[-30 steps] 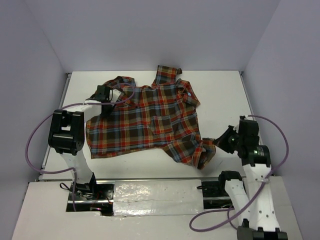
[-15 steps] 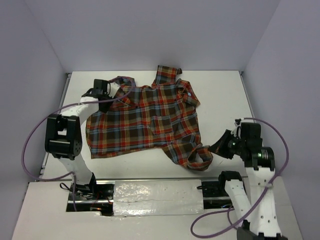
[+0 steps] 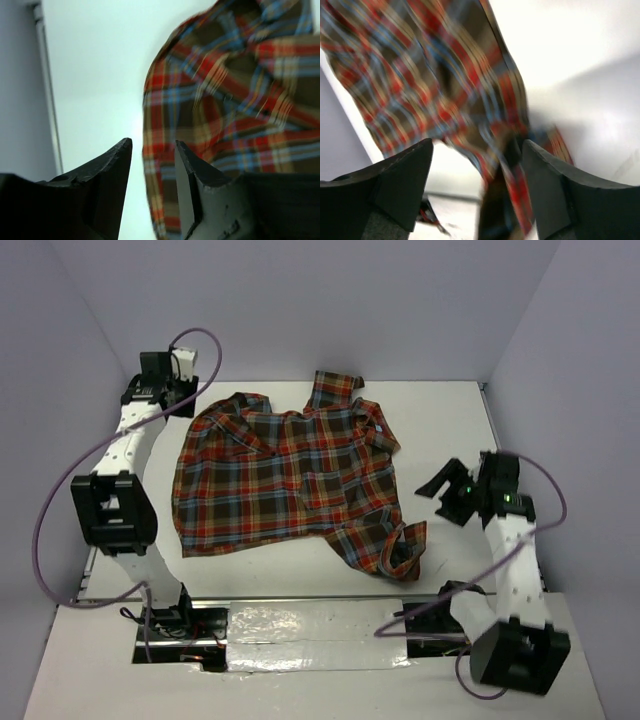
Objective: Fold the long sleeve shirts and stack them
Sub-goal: Flatten the shirt out
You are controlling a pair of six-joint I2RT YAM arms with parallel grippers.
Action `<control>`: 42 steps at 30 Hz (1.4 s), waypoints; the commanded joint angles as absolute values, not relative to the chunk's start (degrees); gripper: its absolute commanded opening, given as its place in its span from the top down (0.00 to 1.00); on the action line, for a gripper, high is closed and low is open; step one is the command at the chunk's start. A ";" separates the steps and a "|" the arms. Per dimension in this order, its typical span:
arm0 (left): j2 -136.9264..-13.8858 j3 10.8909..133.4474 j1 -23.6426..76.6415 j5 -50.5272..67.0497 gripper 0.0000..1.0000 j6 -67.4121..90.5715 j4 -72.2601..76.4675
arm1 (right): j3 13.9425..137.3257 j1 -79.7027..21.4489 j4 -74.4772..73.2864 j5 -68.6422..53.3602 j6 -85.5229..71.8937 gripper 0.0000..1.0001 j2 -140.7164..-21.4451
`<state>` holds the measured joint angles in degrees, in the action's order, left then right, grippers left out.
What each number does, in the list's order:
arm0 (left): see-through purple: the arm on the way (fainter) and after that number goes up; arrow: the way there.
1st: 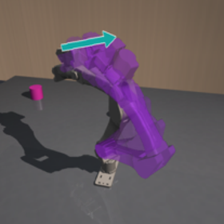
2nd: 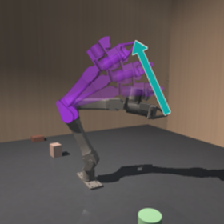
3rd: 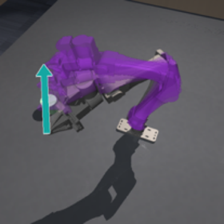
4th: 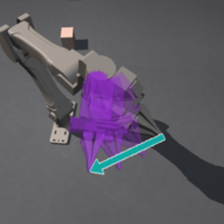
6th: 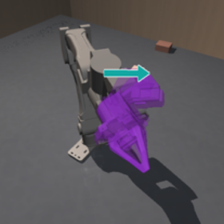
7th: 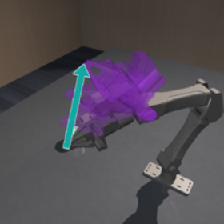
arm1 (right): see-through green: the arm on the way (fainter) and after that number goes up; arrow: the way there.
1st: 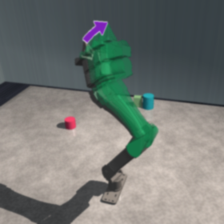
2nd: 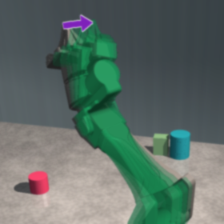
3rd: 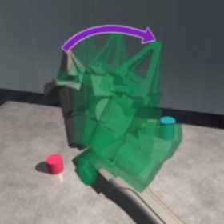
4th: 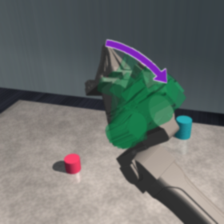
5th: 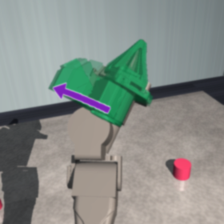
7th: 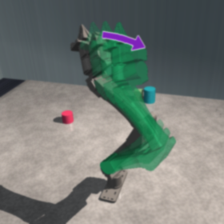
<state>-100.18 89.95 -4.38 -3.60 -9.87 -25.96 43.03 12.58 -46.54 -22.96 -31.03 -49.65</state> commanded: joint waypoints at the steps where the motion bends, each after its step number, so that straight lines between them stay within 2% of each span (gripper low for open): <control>1: -109.31 97.97 -3.60 2.81 0.49 -2.47 -27.50 | 52.80 11.69 -31.82 -22.94 -29.89 0.22 -61.39; 4: -117.84 107.63 -3.52 4.92 0.53 0.87 -31.27 | 57.99 11.43 -27.08 -24.60 -31.02 0.33 -69.22; 6: -122.14 109.59 -3.25 5.19 0.53 3.51 -31.64 | 59.14 10.38 -23.56 -25.40 -32.16 0.34 -73.02; 13: -131.74 116.70 -3.25 2.48 0.45 8.35 -30.24 | 67.73 3.53 -16.52 -23.74 -31.74 0.21 -91.80; 18: -136.66 119.79 -3.43 0.52 0.43 9.93 -27.61 | 74.70 1.50 -16.79 -23.74 -31.29 0.18 -104.74; 26: -136.15 114.53 -3.60 4.13 0.45 15.38 -20.23 | 76.38 0.26 -17.32 -22.32 -29.97 0.17 -111.44; 28: -135.36 112.15 -3.69 4.57 0.50 16.52 -15.92 | 74.19 0.35 -14.26 -23.20 -31.46 0.22 -111.27; 29: -135.53 112.24 -3.69 5.44 0.53 16.78 -15.39 | 73.48 0.26 -13.28 -24.07 -31.90 0.31 -111.01; 31: -136.66 114.34 -3.69 5.54 0.62 16.96 -16.25 | 71.29 0.26 -11.00 -24.61 -32.78 0.41 -111.01; 32: -137.63 114.87 -3.78 5.28 0.67 16.79 -16.69 | 70.84 0.26 -10.55 -24.87 -32.78 0.52 -110.83; 33: -137.81 115.05 -3.78 4.84 0.81 16.35 -16.96 | 70.06 0.26 -10.29 -24.79 -32.78 0.57 -110.83; 34: -137.55 114.70 -3.87 4.22 0.87 16.09 -17.05 | 69.70 0.35 -9.94 -24.70 -32.70 0.64 -110.57; 35: -137.11 114.26 -3.87 3.70 0.93 15.74 -16.96 | 69.35 0.35 -9.50 -24.61 -32.61 0.77 -109.87; 36: -136.50 113.04 -4.04 3.34 1.00 15.21 -16.96 | 68.30 0.35 -9.14 -24.52 -32.69 0.83 -109.34; 37: -134.67 112.24 -4.13 3.17 1.00 14.94 -16.44 | 67.68 0.26 -8.10 -24.43 -32.96 0.88 -108.81; 38: -133.69 110.24 -4.22 3.25 1.00 14.51 -15.91 | 66.63 0.26 -7.65 -24.43 -33.13 0.98 -107.76; 42: -129.30 107.58 -4.13 1.41 1.00 10.38 -15.02 | 65.04 0.61 -7.82 -22.08 -32.70 1.00 -104.95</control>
